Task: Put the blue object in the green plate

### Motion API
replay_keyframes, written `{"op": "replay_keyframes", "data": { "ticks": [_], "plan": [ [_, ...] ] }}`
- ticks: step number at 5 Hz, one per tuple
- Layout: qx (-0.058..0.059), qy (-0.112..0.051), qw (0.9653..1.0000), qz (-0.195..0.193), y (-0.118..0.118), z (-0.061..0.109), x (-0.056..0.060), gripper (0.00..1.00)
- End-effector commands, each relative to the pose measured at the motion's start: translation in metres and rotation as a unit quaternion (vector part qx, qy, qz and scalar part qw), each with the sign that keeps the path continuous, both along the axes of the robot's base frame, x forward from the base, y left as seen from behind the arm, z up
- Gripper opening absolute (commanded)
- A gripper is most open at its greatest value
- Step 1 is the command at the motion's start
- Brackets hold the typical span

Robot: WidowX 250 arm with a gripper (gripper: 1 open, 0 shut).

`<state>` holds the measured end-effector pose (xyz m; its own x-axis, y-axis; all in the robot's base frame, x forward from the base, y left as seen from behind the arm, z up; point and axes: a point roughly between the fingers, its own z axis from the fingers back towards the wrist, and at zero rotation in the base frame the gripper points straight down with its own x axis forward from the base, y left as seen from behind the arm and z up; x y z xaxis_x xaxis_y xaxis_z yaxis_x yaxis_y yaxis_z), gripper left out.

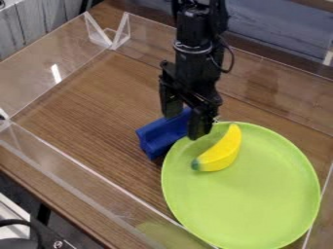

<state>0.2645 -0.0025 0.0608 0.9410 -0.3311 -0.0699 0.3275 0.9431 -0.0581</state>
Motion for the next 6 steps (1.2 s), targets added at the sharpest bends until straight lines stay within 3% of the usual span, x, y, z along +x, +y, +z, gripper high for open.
{"op": "replay_keyframes", "data": {
  "ticks": [1,6],
  "plan": [
    [-0.001,-0.018,0.9998,0.005,0.004,0.006,0.006,1.0],
    [-0.004,-0.028,0.9996,0.006,0.007,0.001,0.018,1.0]
  ]
}}
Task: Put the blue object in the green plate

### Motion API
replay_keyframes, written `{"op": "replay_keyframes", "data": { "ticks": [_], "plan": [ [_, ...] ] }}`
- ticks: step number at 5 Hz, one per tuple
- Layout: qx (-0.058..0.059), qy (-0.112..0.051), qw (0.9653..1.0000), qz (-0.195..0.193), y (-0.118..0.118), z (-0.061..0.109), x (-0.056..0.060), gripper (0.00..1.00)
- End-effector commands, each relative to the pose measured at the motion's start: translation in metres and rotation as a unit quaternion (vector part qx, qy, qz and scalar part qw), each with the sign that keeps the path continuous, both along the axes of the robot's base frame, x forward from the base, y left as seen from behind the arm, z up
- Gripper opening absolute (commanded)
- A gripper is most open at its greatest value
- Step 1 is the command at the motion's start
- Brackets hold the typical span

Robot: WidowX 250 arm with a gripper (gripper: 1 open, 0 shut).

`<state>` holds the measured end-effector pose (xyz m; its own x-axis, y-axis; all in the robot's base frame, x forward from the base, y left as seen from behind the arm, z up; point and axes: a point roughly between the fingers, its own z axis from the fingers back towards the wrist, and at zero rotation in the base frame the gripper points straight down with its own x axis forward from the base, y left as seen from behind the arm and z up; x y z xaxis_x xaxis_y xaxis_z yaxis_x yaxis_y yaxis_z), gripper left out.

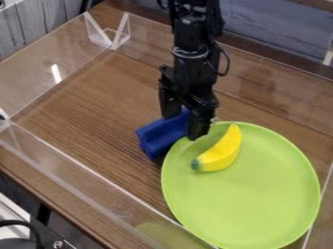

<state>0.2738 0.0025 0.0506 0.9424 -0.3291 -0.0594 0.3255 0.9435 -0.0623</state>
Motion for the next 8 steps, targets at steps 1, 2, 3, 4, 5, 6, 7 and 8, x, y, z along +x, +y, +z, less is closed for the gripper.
{"op": "replay_keyframes", "data": {
  "ticks": [1,2,3,4,5,6,7,8],
  "plan": [
    [0.0,-0.026,0.9997,0.005,0.003,0.012,0.01,1.0],
    [0.001,-0.027,0.9996,0.005,0.004,0.012,0.01,1.0],
    [0.001,-0.028,0.9996,0.006,0.005,0.012,0.011,1.0],
    [0.002,-0.027,0.9996,0.008,0.007,0.008,0.011,1.0],
    [0.004,-0.026,0.9996,0.01,0.009,0.004,0.011,1.0],
    [0.006,-0.025,0.9996,0.012,0.01,0.001,0.011,1.0],
    [0.008,-0.025,0.9996,0.011,0.012,0.001,0.012,0.0],
    [0.012,-0.025,0.9996,0.01,0.01,0.006,0.011,0.0]
  ]
}}
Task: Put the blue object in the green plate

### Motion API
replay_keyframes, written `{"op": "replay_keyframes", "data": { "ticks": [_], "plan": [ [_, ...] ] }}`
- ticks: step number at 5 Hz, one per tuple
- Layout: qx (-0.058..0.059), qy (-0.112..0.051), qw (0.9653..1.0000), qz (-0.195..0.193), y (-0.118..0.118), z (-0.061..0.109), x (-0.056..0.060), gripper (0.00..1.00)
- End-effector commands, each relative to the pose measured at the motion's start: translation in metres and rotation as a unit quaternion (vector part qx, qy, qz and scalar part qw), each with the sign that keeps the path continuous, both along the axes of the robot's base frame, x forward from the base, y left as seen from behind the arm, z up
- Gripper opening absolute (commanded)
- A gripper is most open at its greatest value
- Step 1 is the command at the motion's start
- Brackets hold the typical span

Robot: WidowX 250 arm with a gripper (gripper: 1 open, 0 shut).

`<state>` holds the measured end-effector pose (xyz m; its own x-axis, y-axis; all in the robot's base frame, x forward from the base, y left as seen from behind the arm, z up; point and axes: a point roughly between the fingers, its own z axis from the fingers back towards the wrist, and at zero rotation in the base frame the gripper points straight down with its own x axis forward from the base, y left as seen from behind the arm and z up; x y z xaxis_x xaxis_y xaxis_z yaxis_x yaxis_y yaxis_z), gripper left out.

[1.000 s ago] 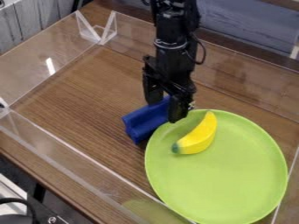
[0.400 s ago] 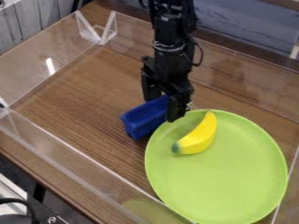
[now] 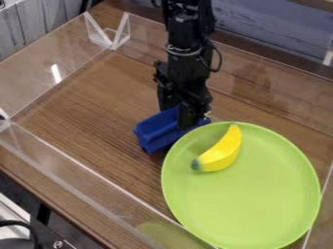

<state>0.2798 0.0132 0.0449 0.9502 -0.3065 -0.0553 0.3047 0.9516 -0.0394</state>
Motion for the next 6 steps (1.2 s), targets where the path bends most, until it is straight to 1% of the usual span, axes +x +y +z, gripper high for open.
{"op": "replay_keyframes", "data": {
  "ticks": [1,4,6],
  "plan": [
    [0.005,-0.021,0.9998,-0.004,-0.003,0.018,0.005,0.0],
    [0.014,-0.025,0.9996,-0.008,-0.01,0.037,0.003,0.0],
    [0.015,-0.031,0.9993,-0.015,-0.022,0.048,0.001,0.0]
  ]
}}
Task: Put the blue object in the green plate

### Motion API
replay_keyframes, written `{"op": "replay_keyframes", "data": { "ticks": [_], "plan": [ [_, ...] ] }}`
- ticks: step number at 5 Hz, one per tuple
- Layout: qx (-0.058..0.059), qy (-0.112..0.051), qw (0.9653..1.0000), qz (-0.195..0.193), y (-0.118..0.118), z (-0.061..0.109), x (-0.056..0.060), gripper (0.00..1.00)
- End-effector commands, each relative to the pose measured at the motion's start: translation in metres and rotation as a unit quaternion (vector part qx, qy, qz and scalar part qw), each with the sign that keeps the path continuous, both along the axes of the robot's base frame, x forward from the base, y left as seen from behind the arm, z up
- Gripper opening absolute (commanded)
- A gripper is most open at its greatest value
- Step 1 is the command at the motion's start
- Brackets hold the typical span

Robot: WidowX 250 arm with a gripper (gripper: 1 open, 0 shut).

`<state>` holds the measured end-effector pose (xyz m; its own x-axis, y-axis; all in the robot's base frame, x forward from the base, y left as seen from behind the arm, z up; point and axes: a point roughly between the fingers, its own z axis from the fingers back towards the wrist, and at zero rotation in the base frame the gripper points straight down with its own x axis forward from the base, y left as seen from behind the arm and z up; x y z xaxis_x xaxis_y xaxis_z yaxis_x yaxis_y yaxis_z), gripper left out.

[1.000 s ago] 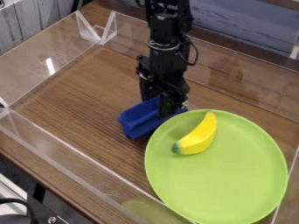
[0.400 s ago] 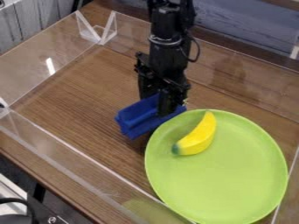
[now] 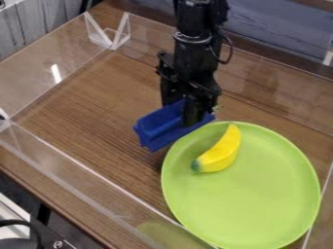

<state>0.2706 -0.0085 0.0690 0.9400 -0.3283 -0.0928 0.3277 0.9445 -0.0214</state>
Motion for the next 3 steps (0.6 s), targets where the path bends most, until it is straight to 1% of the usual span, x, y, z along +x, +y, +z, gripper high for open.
{"op": "replay_keyframes", "data": {
  "ticks": [1,2,3],
  "plan": [
    [0.0,-0.049,0.9988,-0.007,-0.007,0.028,0.008,0.0],
    [0.0,-0.055,0.9984,-0.011,-0.016,0.032,0.005,0.0],
    [-0.003,-0.062,0.998,-0.015,-0.028,0.035,0.001,0.0]
  ]
}}
